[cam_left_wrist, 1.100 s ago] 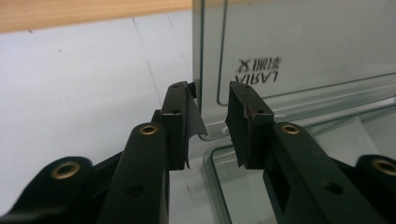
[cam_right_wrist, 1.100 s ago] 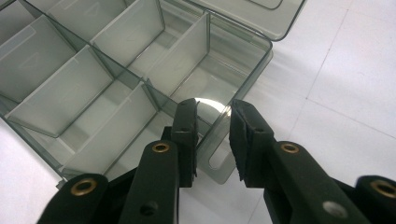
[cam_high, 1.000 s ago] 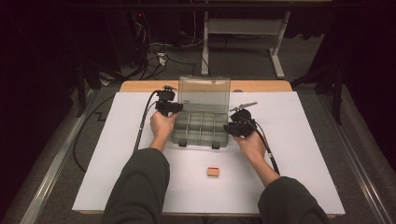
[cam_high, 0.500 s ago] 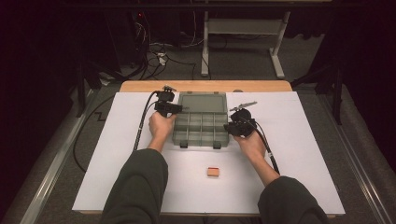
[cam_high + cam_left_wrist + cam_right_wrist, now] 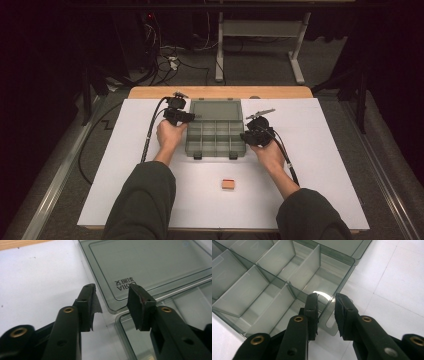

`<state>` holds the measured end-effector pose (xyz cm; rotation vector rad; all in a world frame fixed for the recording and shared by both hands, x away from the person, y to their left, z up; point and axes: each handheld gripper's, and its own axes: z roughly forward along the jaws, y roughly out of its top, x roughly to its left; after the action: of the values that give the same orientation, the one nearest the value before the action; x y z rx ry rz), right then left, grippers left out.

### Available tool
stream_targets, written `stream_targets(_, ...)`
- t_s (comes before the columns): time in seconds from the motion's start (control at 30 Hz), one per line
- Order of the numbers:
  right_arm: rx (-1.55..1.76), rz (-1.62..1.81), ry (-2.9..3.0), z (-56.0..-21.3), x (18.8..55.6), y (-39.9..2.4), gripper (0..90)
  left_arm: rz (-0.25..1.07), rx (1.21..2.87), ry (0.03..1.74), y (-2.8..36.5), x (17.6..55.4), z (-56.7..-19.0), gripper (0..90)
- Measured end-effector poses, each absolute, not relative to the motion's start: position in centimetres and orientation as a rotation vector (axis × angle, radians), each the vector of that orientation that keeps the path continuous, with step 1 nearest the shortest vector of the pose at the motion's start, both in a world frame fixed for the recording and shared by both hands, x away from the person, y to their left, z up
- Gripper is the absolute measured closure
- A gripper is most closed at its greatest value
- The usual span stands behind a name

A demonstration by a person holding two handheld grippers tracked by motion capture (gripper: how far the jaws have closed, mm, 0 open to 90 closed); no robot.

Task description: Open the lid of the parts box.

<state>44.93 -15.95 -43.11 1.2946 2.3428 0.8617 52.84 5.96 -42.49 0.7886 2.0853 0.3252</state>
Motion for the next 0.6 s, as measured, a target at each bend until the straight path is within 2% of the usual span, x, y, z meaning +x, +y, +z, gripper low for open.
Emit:
stream_targets(0.1,1.287,0.871,2.348,-43.1,44.9,-16.0,72.7,0.304,0.772,2.069,6.2,52.3,-41.7,52.6)
stream_targets(0.17,1.276,0.895,2.344,-42.9,44.7,-16.2,68.4,0.299,0.777,2.061,6.4,51.8,-41.3,49.6)
stream_targets(0.6,1.267,0.986,2.323,-42.1,43.6,-17.4,59.7,0.268,0.780,2.011,9.0,48.7,-40.2,44.1)
